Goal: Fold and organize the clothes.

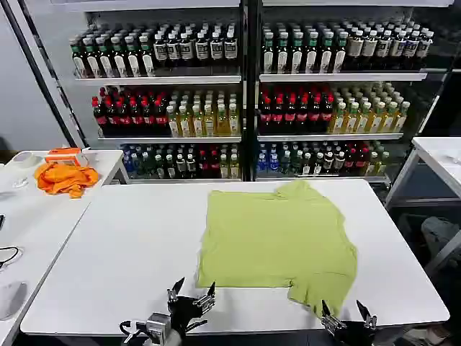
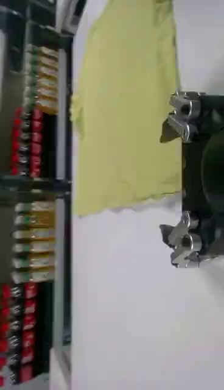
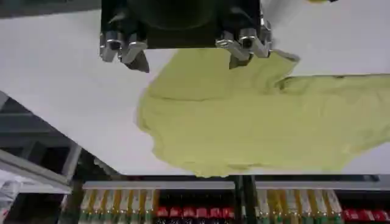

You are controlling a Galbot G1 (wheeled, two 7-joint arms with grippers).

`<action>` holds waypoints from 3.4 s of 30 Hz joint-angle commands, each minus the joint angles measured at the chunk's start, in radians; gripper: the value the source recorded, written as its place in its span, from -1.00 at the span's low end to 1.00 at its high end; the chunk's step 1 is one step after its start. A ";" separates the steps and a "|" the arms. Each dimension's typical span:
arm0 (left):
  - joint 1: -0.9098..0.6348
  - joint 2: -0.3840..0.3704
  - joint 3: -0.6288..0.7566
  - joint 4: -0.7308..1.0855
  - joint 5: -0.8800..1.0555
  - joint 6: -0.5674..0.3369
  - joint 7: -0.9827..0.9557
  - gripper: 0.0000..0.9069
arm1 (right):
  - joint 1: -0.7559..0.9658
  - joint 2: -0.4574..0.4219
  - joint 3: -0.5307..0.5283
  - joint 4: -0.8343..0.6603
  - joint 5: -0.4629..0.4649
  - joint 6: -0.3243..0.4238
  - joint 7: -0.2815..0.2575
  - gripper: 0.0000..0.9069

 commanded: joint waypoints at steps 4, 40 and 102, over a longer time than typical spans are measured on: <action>-0.060 0.027 -0.003 0.051 -0.060 0.032 -0.010 -0.93 | 0.000 0.006 -0.018 -0.011 0.017 -0.017 0.028 -1.00; 0.014 0.000 -0.052 -0.069 -0.156 -0.033 0.009 -0.96 | -0.069 0.002 0.031 0.145 0.069 0.026 0.020 -1.00; -0.213 0.017 -0.039 0.193 -0.158 -0.107 0.034 1.00 | 0.397 -0.113 -0.035 -0.192 0.016 -0.012 -0.069 1.00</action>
